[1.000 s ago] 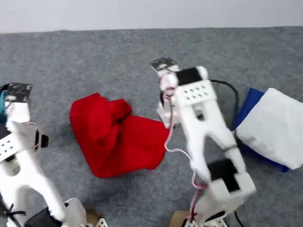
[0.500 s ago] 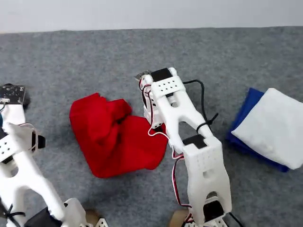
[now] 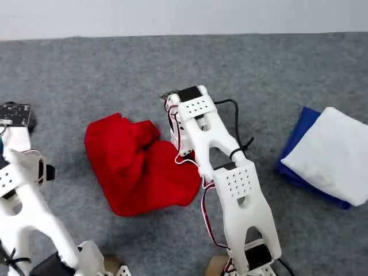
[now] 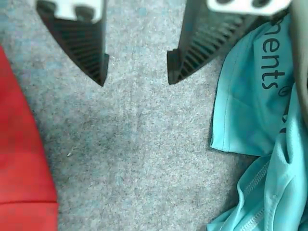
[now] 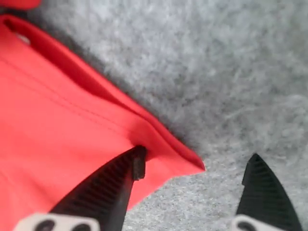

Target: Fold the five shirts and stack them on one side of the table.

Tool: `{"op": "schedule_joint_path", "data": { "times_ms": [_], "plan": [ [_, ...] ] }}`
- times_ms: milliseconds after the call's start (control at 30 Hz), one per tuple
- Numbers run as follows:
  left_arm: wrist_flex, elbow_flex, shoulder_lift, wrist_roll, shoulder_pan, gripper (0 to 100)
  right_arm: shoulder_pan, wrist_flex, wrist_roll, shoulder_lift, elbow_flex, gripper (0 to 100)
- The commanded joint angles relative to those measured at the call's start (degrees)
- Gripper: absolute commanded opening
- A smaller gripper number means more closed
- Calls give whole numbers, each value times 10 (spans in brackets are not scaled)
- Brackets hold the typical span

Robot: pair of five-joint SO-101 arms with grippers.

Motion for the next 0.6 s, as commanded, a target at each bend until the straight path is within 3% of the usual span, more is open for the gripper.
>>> {"op": "schedule_joint_path", "data": {
  "times_ms": [0,100,333,567],
  "plan": [
    [-11,-17,-22,5,2,199,-7,22,-5,5,-23,328],
    [-11,-17,-22,5,2,199,-17,22,-4,6,-23,305],
    [-11,-17,-18,5,3,199,-17,22,-2,6,-23,76],
    [-11,-17,-18,5,3,199,-15,22,-1,0,-25,24]
  ]
}}
